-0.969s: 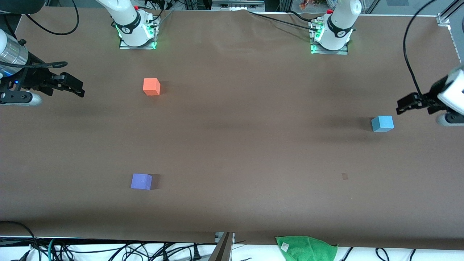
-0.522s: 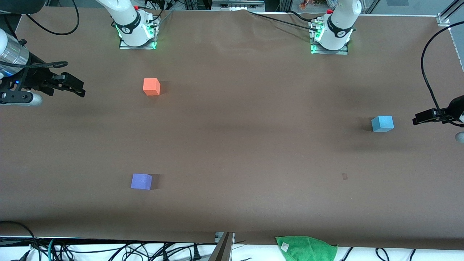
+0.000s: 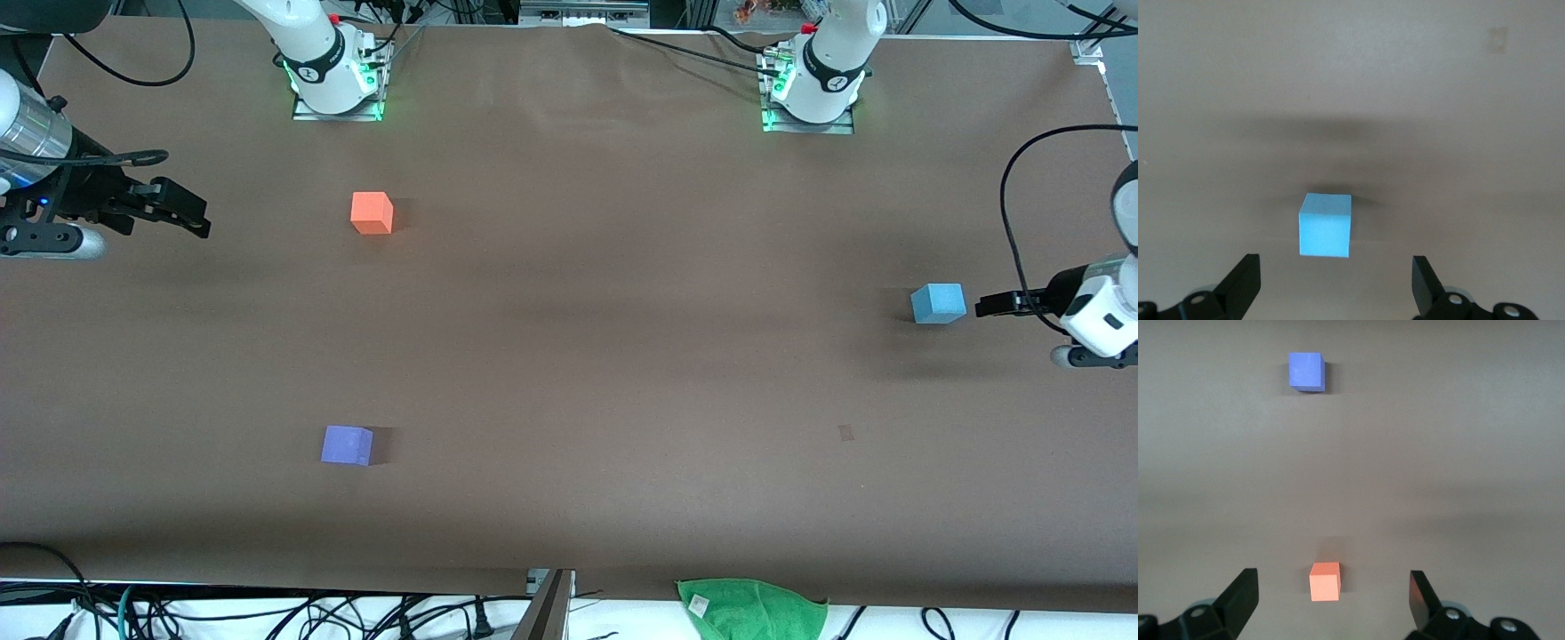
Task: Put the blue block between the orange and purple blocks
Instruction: 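Lower the open left gripper over the light blue block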
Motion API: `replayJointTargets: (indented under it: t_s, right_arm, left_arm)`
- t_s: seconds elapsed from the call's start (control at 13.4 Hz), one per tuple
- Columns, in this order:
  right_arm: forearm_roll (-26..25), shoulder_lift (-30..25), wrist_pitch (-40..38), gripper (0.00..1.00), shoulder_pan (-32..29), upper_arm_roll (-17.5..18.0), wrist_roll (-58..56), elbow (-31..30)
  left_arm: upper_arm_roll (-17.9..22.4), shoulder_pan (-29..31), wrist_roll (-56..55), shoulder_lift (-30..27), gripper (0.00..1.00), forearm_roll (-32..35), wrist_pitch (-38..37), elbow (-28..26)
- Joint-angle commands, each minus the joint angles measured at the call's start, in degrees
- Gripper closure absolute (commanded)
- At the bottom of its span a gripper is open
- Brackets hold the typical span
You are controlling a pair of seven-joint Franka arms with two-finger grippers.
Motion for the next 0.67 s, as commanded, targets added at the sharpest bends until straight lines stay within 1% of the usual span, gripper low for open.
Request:
replayJointTargets:
  t_s: [0.0,0.07,0.15,0.22,0.3,0.45,0.6]
  right_arm:
    - [0.8,0.1,-0.6,0.00,-0.3,0.1,-1.2,0.6]
    - [0.9,0.1,-0.6,0.00,-0.3,0.1,-1.2,0.6]
    - [0.9,0.1,-0.6,0.00,-0.3,0.1,-1.2,0.6]
    - [0.8,0.1,-0.6,0.00,-0.3,0.1,-1.2,0.6]
    - [0.9,0.1,-0.6,0.00,-0.4,0.1,-1.2,0.6]
    - [0.9,0.1,-0.6,0.00,-0.4,0.1,-1.1,0.6]
    - [0.9,0.1,-0.6,0.00,-0.3,0.2,-1.1,0.6]
  left_arm:
    - [-0.8,1.9,4.1,-6.4,0.00,0.9,13.1,-14.6]
    - [-0.8,1.9,4.7,-7.2,0.00,1.1,18.3,-18.6]
    - [-0.8,2.1,7.2,-6.9,0.00,2.6,23.0,-20.5]
    - [-0.8,2.3,9.9,-6.2,0.00,4.2,26.4,-21.0]
    - [-0.9,3.4,10.5,-5.6,0.00,4.2,26.7,-21.1]
    - [-0.9,3.5,10.6,-5.4,0.00,4.5,27.4,-22.6]
    - [-0.8,3.6,10.6,-3.7,0.00,4.5,28.6,-22.7]
